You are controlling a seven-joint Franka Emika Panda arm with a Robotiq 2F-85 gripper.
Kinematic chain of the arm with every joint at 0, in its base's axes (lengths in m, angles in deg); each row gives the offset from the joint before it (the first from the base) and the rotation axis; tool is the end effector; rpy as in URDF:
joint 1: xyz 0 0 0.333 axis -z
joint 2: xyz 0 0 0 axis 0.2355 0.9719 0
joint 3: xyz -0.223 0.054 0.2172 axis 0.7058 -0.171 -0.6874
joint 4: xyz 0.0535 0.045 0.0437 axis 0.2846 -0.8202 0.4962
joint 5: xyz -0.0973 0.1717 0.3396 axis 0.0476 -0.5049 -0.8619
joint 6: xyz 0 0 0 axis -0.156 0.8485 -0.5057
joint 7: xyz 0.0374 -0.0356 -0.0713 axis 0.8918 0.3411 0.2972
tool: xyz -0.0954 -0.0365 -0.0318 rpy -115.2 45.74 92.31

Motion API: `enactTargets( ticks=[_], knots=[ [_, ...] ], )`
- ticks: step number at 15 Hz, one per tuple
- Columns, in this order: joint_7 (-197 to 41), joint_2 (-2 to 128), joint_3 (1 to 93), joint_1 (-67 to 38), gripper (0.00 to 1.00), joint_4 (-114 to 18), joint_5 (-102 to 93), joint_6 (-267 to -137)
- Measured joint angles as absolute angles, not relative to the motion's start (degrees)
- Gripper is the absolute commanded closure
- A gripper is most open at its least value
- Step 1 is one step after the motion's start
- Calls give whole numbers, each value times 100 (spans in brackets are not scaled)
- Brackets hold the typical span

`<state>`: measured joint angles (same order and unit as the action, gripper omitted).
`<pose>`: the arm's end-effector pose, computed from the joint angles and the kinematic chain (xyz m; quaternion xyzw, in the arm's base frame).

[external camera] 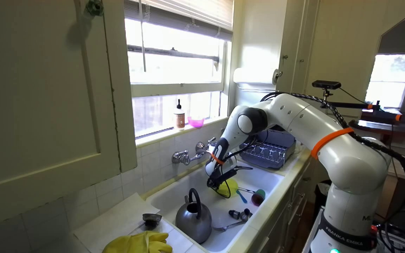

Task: Move the kettle to the left side of the sink then use the yellow sponge to wipe the yellow plate.

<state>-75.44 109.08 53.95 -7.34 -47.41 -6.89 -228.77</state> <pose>0.6375 -0.1832 0.0086 0.9887 -0.1051 0.0567 0.0907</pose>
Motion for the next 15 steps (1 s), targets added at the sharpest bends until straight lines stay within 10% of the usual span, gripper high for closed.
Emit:
enactTargets(
  ticks=[15],
  knots=[
    [-6901,9408,5835,-1181,99,-7550,120,-25017]
  ],
)
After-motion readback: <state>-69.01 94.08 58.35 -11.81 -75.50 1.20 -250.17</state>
